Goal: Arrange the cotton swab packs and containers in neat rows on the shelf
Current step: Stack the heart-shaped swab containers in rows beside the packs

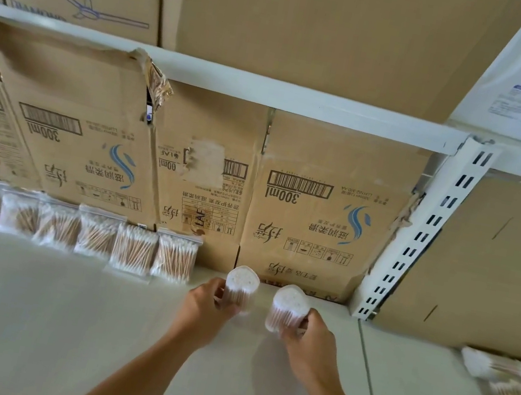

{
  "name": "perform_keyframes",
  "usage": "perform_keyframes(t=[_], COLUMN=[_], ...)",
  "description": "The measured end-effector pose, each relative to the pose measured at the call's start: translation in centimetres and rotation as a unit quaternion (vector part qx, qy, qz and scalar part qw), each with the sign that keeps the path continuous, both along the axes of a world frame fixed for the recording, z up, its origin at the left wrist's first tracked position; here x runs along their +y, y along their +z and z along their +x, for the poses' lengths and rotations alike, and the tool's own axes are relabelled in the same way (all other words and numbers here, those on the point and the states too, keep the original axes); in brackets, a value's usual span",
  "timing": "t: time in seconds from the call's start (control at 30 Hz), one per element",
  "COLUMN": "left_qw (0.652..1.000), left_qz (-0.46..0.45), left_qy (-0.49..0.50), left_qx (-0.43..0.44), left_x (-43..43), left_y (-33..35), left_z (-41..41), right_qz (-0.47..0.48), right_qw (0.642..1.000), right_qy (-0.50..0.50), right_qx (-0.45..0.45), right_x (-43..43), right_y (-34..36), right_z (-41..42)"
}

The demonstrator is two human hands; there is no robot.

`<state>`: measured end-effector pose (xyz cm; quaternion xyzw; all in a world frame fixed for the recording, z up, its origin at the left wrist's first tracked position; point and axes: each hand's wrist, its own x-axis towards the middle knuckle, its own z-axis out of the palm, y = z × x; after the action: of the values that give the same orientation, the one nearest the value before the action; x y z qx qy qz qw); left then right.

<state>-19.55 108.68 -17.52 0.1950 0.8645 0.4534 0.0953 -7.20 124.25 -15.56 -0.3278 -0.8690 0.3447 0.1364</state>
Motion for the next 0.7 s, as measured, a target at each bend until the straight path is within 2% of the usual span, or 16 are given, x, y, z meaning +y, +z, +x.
perform_keyframes(t=[0.13, 0.33, 0.47, 0.6, 0.7], left_qw=[0.999, 0.999, 0.997, 0.997, 0.997], left_qz=[0.021, 0.015, 0.025, 0.019, -0.006], left_qy=[0.039, 0.046, 0.072, 0.070, 0.054], left_qx=[0.006, 0.008, -0.004, 0.034, 0.053], left_x=[0.2, 0.0, -0.2, -0.4, -0.4], left_y=[0.0, -0.2, -0.2, -0.6, -0.7], left_z=[-0.1, 0.1, 0.4, 0.6, 0.3], right_qz=[-0.006, 0.005, -0.027, -0.072, -0.067], right_qw=[1.000, 0.999, 0.997, 0.993, 0.994], right_qy=[0.020, 0.041, 0.049, 0.064, 0.055], right_qx=[0.009, 0.004, 0.044, 0.062, 0.061], right_x=[-0.3, -0.5, -0.6, -0.6, -0.4], right_y=[0.1, -0.3, -0.4, -0.5, -0.7], right_z=[-0.8, -2.2, -2.4, -2.6, -2.8])
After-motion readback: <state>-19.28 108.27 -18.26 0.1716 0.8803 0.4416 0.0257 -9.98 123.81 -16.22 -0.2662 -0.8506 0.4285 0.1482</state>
